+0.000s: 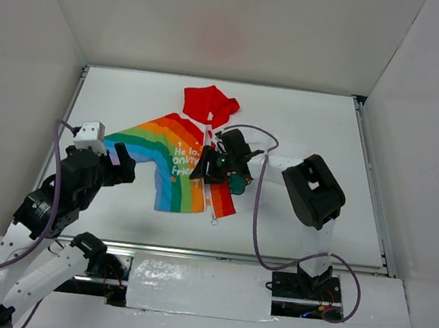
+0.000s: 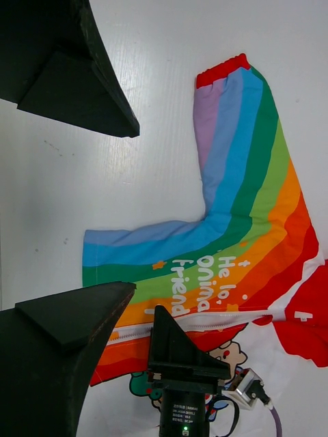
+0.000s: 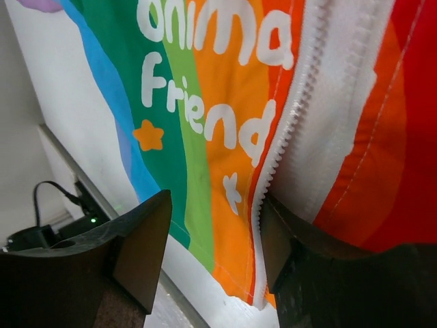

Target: Zip up the jacket

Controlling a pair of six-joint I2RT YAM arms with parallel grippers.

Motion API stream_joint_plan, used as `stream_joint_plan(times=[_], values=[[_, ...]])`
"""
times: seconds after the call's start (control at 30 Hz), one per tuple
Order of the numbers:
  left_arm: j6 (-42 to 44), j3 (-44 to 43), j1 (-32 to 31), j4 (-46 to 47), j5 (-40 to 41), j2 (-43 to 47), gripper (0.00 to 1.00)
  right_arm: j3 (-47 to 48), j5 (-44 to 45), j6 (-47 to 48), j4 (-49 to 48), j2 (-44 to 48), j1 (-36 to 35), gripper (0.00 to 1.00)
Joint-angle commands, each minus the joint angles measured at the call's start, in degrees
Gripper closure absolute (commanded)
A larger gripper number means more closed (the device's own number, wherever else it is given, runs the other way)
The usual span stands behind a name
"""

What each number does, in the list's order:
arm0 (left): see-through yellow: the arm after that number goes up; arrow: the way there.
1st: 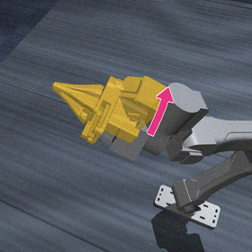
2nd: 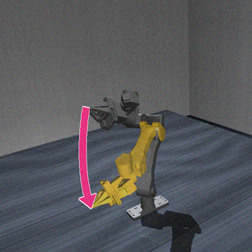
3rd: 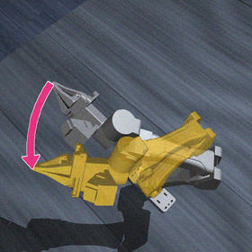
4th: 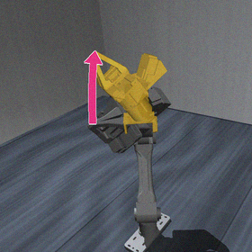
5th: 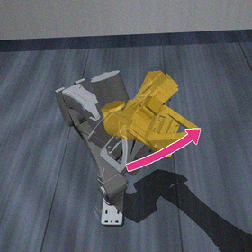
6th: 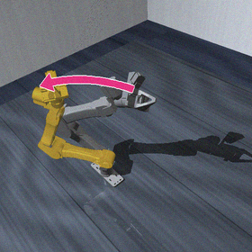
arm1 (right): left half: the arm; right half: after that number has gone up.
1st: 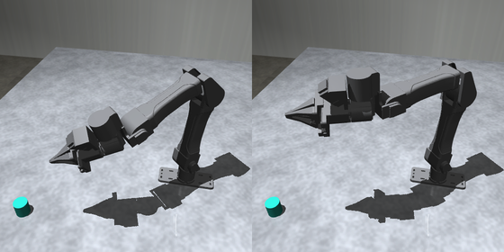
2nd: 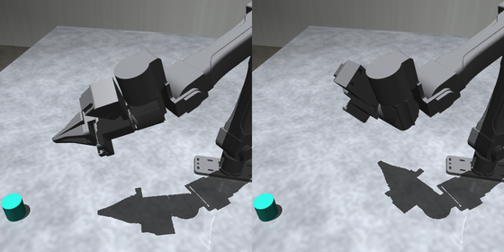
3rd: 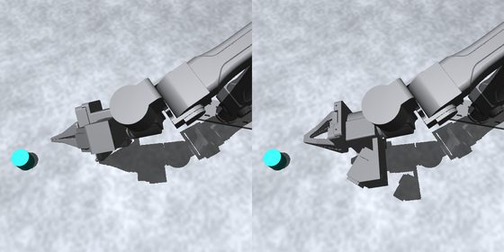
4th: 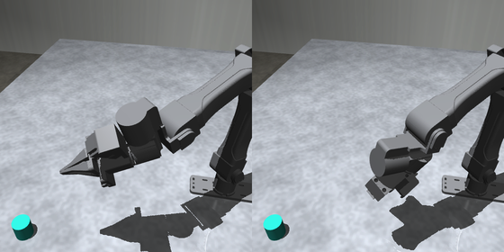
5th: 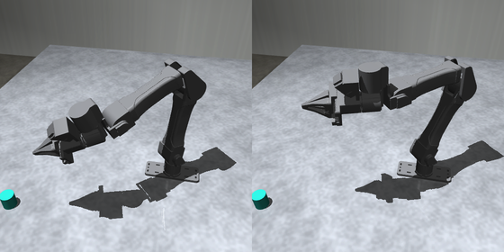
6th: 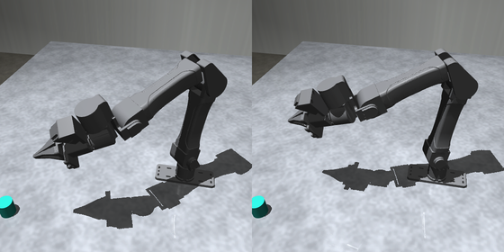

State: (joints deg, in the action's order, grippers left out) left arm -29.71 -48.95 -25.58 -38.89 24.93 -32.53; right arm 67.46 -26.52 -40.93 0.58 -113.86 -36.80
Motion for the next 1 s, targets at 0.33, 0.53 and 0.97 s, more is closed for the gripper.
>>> stream_joint_plan(times=[0.33,0.53,0.97], values=[[1.6,0.3,0.4,2.6,-0.9,-0.1,0.01,-12.6,-5.6,-5.2,-13.3,5.9,0.3,0.41],[1.5,0.3,0.4,2.6,-0.9,0.1,0.01,-16.0,-7.7,-6.4,-17.1,6.5,0.3,0.42],[1.6,0.3,0.4,2.7,-1.2,-0.4,0.01,-19.4,-10.3,-9.3,-23.0,5.9,0.0,0.62]])
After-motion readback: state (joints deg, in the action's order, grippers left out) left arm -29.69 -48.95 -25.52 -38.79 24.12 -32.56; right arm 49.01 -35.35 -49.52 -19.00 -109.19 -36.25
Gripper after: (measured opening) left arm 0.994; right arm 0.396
